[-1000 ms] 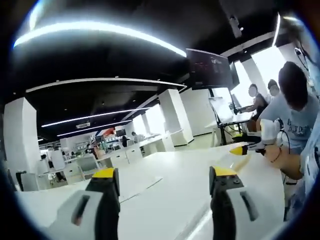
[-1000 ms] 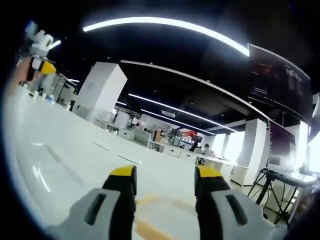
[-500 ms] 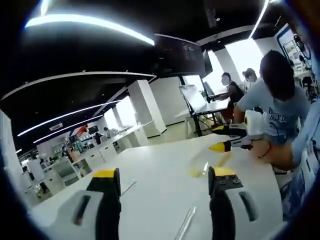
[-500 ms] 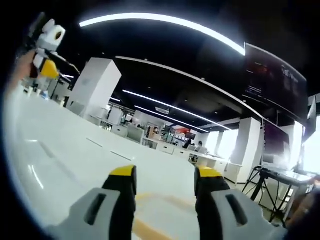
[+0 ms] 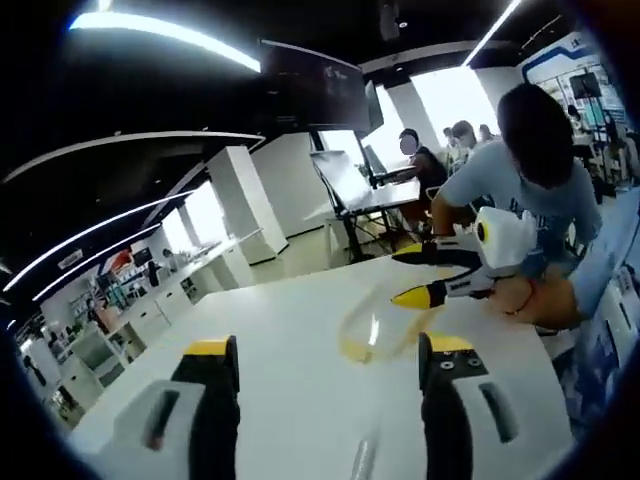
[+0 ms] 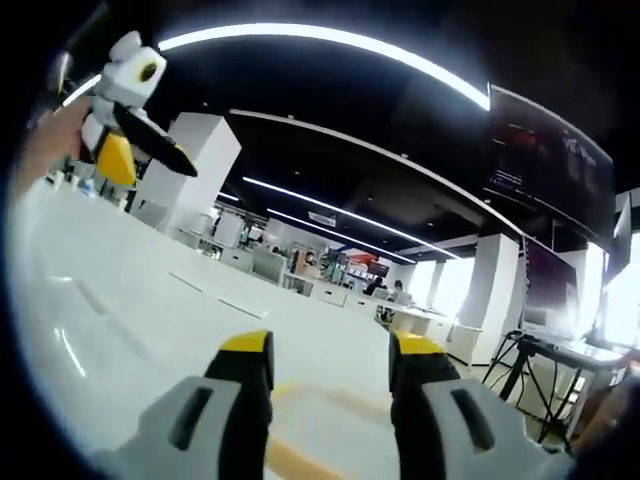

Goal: Snap each plastic latch of the storage box into its locked position after aligning the lid with the box until every specified latch is closed and the lid sits flush.

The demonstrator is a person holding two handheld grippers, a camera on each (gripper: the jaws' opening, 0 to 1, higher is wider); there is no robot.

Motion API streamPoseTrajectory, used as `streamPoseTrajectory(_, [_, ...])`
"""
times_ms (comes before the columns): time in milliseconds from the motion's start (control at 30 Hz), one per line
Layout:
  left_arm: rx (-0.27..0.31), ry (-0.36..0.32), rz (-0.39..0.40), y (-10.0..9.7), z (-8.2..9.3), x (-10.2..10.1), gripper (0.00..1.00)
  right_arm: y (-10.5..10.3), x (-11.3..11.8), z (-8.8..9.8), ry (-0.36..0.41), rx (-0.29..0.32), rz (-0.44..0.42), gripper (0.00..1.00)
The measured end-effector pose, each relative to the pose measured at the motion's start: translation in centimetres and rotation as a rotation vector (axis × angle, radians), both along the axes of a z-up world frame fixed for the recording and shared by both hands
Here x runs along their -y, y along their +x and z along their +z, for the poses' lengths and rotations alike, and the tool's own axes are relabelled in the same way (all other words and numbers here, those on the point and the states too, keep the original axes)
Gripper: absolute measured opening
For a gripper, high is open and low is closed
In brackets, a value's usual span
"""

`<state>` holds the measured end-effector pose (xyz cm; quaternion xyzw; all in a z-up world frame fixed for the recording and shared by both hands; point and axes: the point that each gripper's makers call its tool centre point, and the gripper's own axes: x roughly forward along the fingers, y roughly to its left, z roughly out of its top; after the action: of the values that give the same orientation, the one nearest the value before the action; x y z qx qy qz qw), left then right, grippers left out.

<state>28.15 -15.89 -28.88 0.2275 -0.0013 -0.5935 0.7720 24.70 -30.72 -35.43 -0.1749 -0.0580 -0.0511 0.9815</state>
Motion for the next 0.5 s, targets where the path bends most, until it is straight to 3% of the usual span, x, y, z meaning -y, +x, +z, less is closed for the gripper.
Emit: streamPoseTrajectory(500, [-0.02, 0.215, -0.099, 1.8, -3.9, 6.4, 0.73, -0.3, 1.0, 0.0, 0.016, 0.014, -0.049, 0.45])
